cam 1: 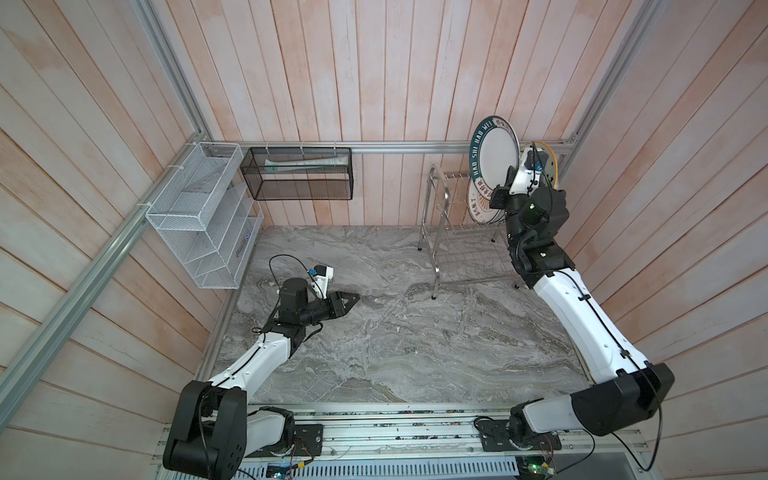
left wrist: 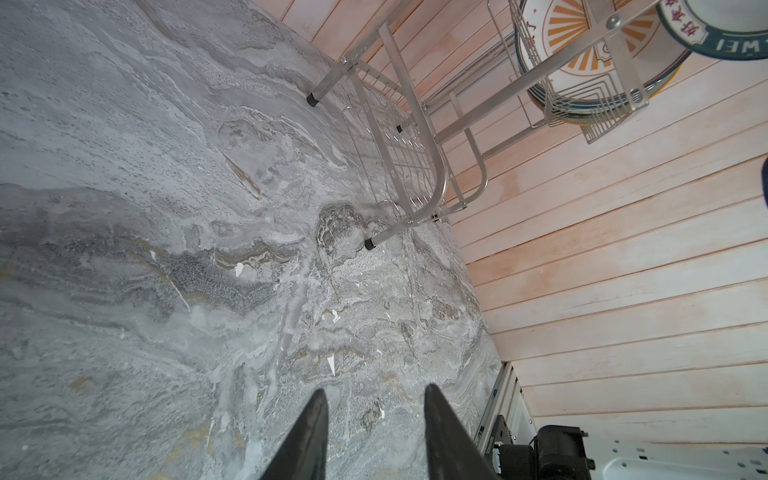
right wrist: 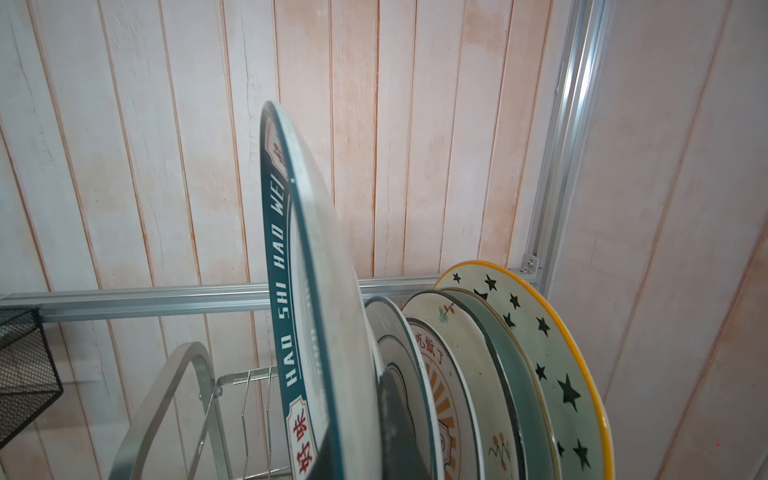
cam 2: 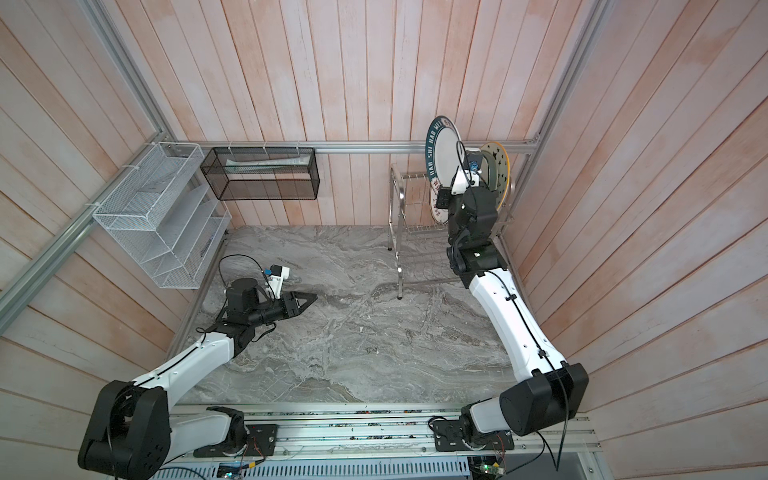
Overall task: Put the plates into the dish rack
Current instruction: 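Carry the upright HAO SHI HAO WEI plate with the right gripper toward the dish rack, then lower the plate into the rack slot beside the sunburst plate with the right gripper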
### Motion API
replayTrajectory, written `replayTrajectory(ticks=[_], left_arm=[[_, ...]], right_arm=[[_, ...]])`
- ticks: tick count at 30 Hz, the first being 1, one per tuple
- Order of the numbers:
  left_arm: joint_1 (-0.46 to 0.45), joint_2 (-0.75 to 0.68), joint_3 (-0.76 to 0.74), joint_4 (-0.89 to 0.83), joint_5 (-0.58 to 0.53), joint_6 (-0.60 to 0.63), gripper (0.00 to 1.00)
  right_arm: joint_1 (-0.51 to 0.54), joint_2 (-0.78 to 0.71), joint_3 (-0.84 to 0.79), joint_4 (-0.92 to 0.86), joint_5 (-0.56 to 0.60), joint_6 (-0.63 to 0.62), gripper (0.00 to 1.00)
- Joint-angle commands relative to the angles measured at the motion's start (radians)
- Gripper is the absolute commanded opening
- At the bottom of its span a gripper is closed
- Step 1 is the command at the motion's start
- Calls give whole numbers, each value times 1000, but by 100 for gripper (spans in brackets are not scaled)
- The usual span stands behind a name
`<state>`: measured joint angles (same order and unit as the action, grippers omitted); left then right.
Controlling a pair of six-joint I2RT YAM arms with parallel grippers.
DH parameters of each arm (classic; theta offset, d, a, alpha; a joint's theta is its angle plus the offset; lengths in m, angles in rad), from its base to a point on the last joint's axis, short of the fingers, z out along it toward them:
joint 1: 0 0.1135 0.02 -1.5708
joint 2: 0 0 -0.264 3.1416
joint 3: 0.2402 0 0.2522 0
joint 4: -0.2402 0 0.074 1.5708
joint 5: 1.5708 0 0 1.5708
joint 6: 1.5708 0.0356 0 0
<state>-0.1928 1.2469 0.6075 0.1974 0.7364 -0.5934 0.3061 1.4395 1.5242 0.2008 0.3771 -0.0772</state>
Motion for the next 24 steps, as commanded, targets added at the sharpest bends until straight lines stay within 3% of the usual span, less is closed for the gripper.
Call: replayTrajectory(ticks=[1, 24], left_arm=[[-5, -17, 14, -8, 9, 23, 40], [-4, -22, 9, -29, 4, 38, 40]], right_arm=[[-1, 25, 68, 11, 35, -22, 0], [22, 154, 83, -26, 82, -21, 0]])
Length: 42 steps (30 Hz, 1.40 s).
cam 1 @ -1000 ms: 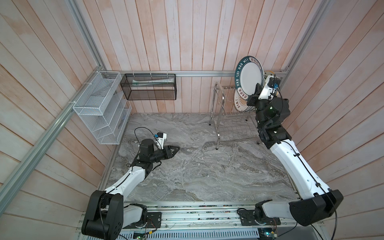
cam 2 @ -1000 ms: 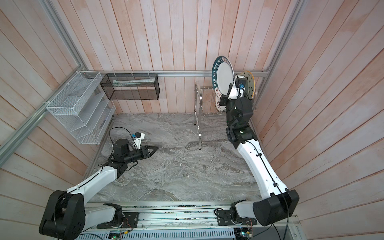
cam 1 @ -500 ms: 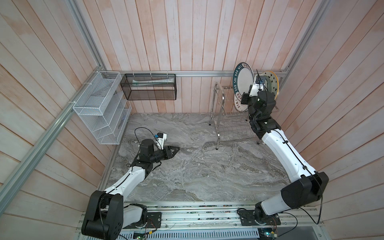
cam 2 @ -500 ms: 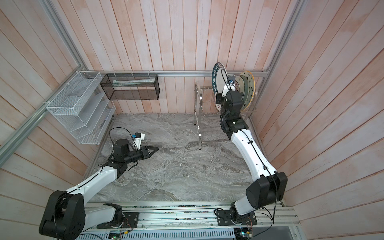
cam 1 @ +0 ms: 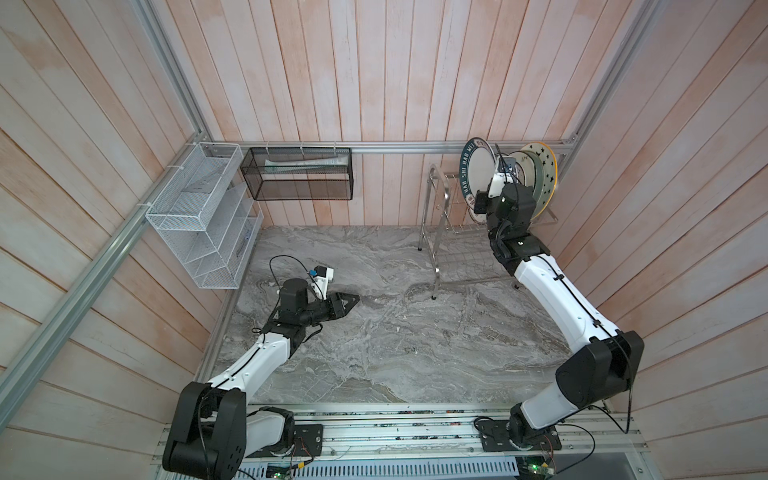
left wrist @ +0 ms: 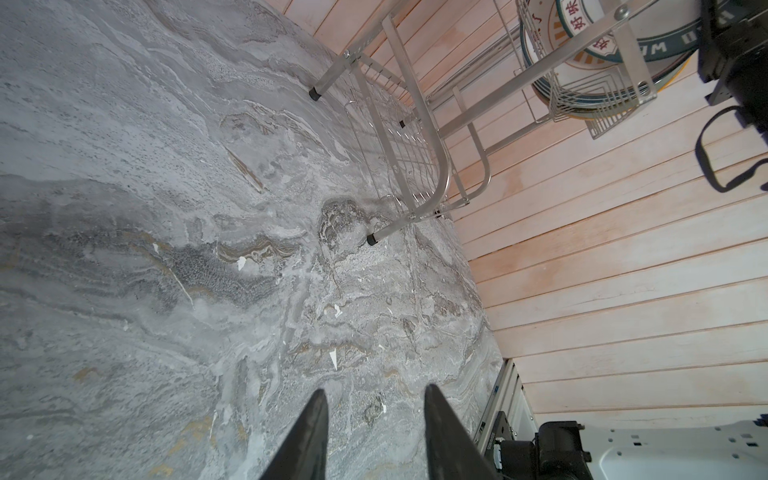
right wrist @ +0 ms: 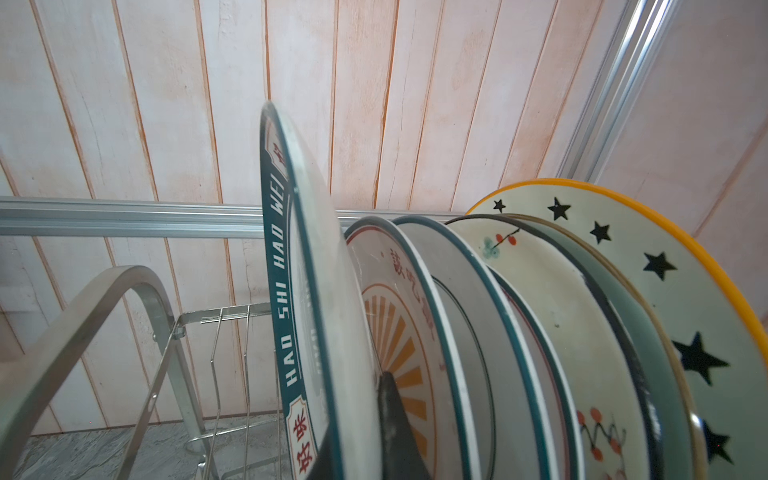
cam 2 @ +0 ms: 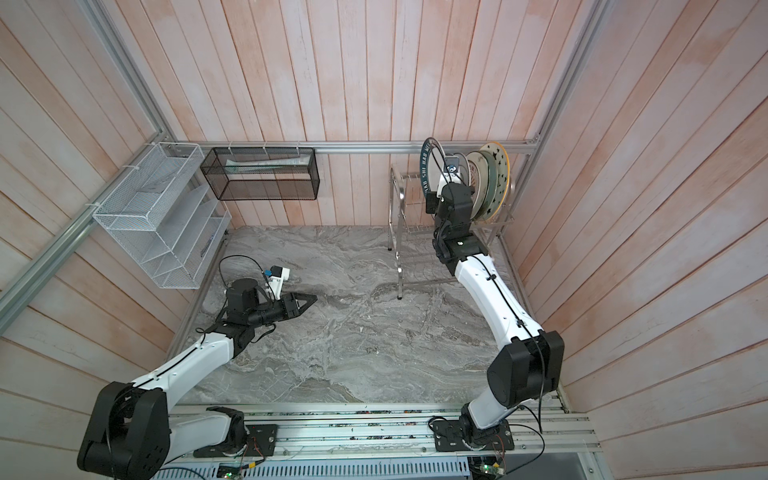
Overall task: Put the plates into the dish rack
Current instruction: 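Lower the plate into the rack slot beside the sunburst plate with the right gripper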
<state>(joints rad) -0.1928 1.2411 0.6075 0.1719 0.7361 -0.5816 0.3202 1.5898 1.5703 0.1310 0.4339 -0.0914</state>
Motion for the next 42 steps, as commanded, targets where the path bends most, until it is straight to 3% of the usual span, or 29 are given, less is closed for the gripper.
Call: replayTrajectory(ticks=[1, 28, 42], left_arm=[[-4, -18, 8, -6, 0, 31, 40], [-5, -32, 2, -19, -11, 41, 40], [-4, -35, -2, -20, -11, 43, 40]], right_arm=[[10, 5, 36, 43, 27, -6, 0], [48, -21, -26, 22, 27, 36, 0], [76, -2, 8, -45, 84, 70, 0]])
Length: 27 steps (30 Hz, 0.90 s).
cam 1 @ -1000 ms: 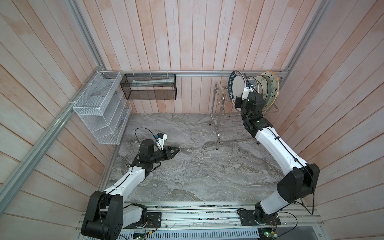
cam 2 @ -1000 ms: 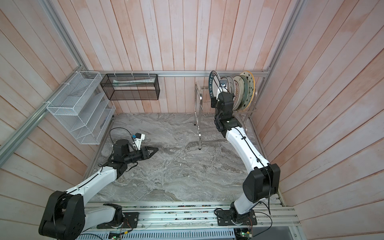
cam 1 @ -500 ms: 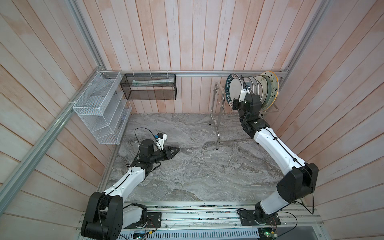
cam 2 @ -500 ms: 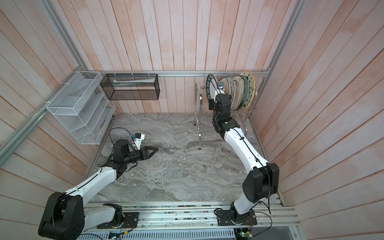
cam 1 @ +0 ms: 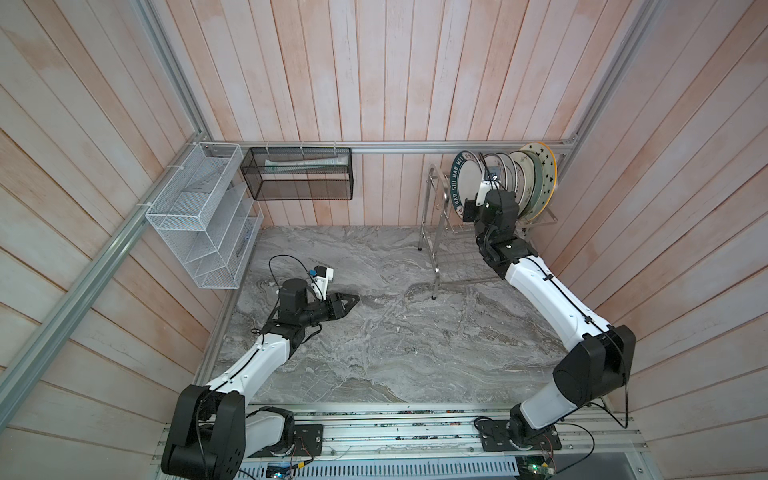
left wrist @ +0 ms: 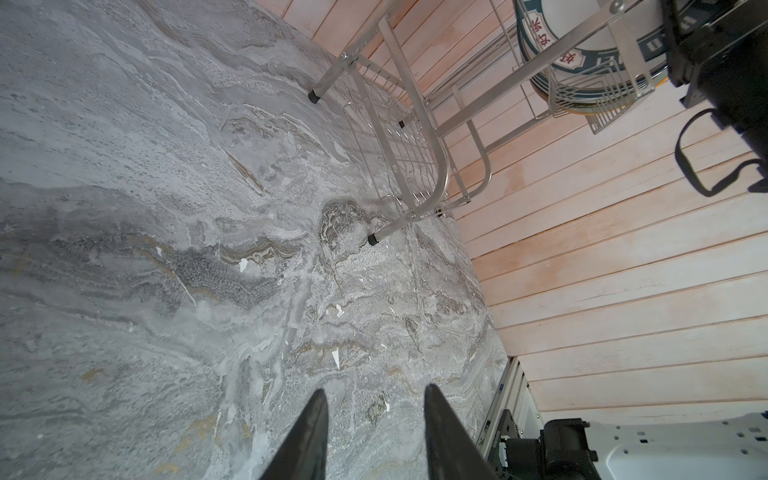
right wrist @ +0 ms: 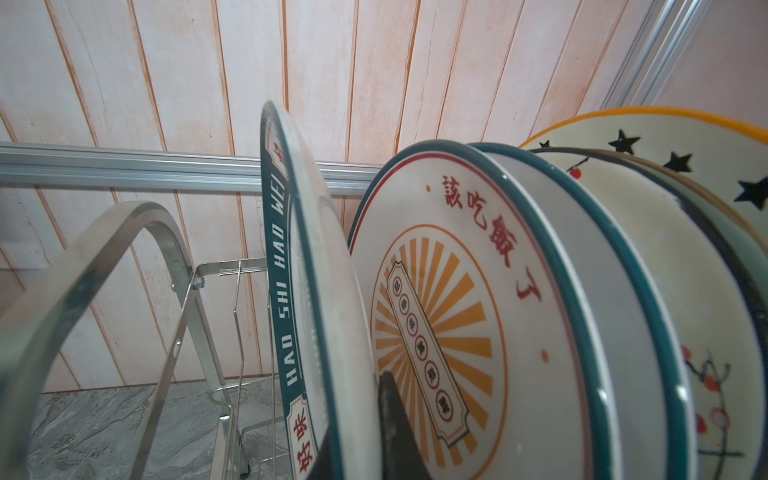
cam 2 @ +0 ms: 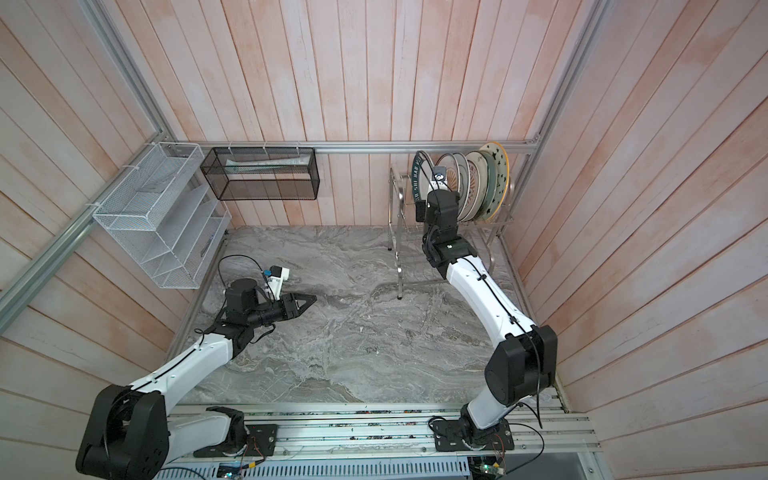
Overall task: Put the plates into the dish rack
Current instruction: 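Lower the plate into the rack slot beside the sunburst plate with the right gripper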
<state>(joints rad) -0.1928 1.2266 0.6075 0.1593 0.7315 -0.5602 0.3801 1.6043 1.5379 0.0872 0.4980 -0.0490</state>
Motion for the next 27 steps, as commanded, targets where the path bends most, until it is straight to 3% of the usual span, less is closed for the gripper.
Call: replayTrajectory(ticks=[1, 24, 27], left_arm=[[-4, -21, -3, -8, -6, 21, 40], [-4, -25, -9, -18, -11, 31, 40], [-4, -22, -6, -18, -9, 32, 40]], right_arm=[[19, -14, 46, -6, 29, 28, 0], [71, -18, 39, -31, 79, 0, 0], [71, -23, 35, -28, 77, -3, 9]])
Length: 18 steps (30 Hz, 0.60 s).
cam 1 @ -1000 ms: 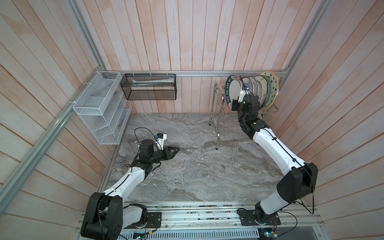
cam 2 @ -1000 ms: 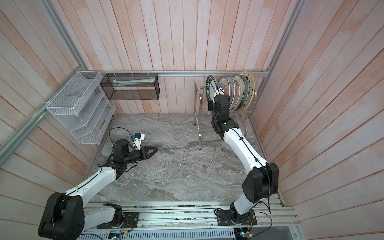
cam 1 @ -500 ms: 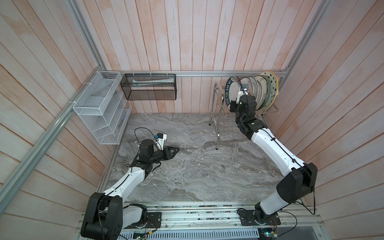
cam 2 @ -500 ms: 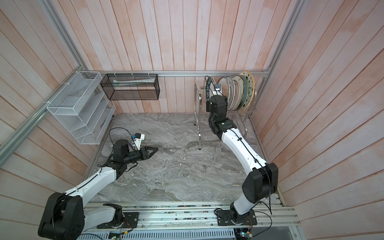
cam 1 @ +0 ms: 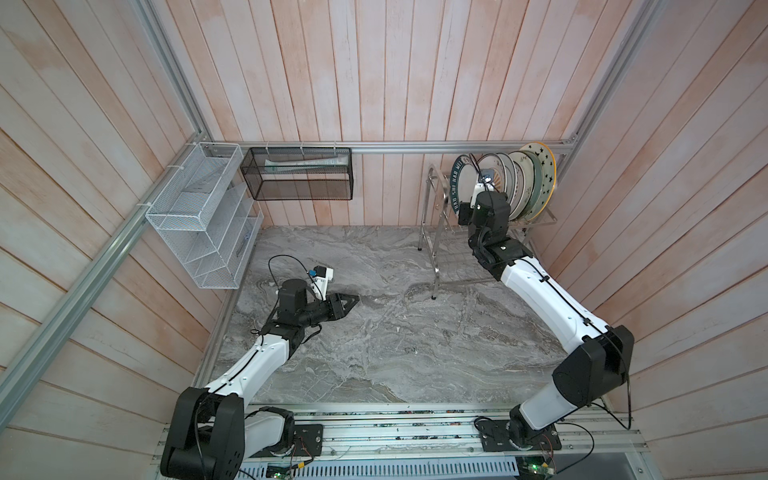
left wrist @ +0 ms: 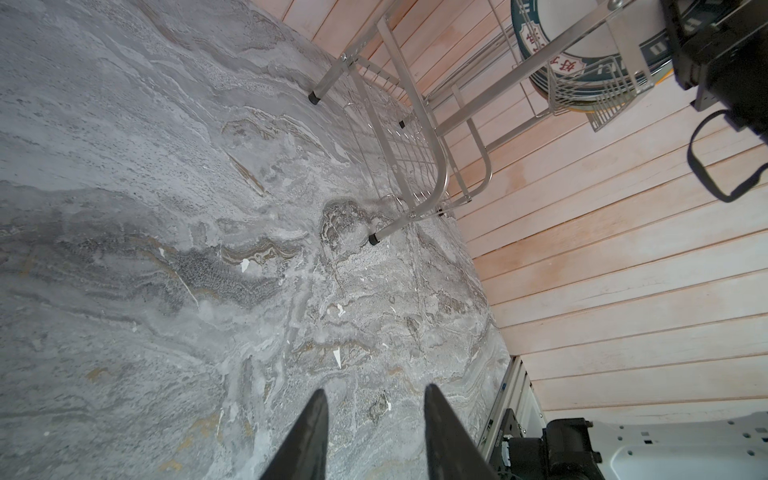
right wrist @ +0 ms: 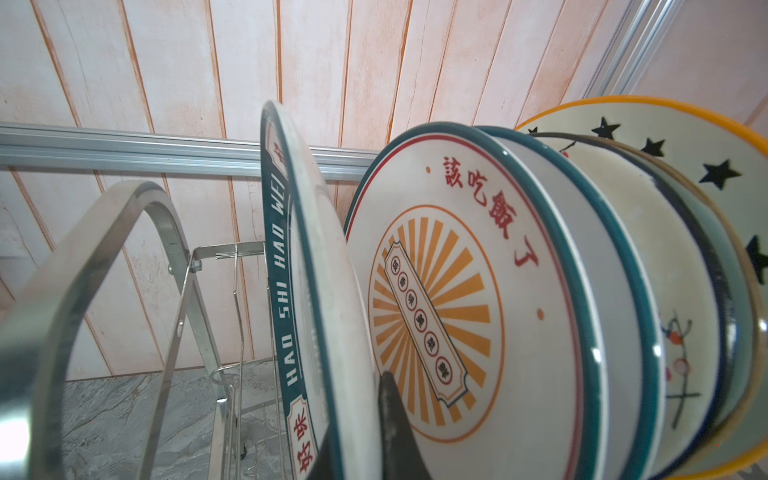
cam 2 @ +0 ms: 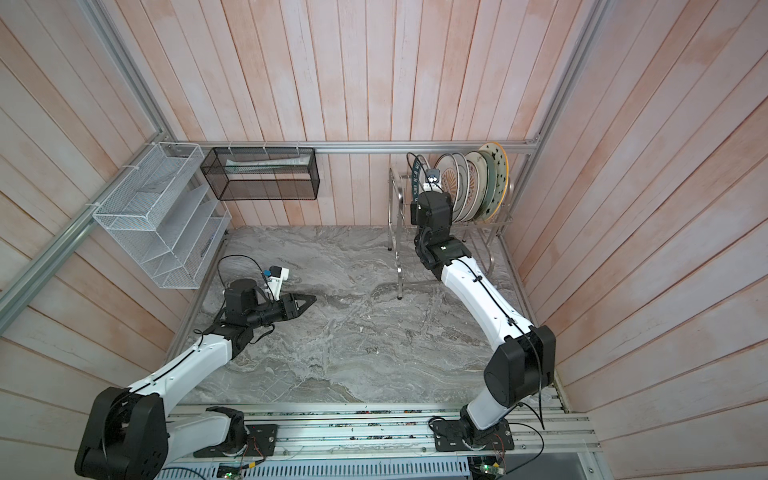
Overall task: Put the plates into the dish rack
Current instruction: 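Lower the plate into the rack slot beside the sunburst plate with the right gripper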
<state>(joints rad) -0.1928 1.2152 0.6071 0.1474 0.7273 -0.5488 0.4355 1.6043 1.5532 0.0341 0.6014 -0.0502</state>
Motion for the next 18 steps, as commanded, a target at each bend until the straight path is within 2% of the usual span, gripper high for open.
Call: replayTrajectory(ticks=[1, 8, 11, 15, 18], left_arm=[[-4, -10, -4, -5, -5, 20, 40], [-5, 4, 6, -7, 3, 13, 40], [-4, 6, 9, -5, 4, 12, 41], [-4, 5, 14, -7, 5, 13, 41], [-4, 1, 16, -10, 2, 15, 42]], right_arm=[[16, -23, 18, 25, -26, -6, 12], [16, -37, 15, 30, -26, -16, 28], [16, -43, 10, 32, -25, -23, 32], [16, -54, 0, 45, -11, -38, 46], [16, -68, -11, 61, -8, -44, 51]])
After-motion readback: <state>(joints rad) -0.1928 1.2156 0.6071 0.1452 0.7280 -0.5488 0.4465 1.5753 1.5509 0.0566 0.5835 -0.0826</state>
